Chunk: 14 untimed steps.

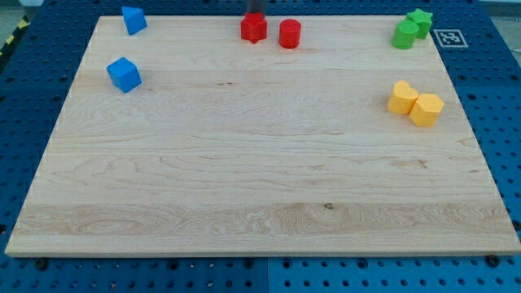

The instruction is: Separate the yellow hexagon and yellow heart

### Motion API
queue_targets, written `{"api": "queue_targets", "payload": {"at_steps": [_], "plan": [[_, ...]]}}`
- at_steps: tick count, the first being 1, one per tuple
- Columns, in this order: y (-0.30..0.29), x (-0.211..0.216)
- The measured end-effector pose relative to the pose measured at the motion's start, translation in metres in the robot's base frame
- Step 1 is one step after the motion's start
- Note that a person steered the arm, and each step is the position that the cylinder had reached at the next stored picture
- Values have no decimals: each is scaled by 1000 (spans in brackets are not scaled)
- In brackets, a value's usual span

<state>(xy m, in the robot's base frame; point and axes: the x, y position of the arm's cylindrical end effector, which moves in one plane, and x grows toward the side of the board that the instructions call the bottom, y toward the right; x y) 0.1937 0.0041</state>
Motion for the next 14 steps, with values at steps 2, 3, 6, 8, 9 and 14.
{"api": "queue_targets", "payload": {"at_steps": [2,3,6,8,9,14], "plan": [[18,0],[29,5],[126,115],[171,165],[189,185],[231,195]]}}
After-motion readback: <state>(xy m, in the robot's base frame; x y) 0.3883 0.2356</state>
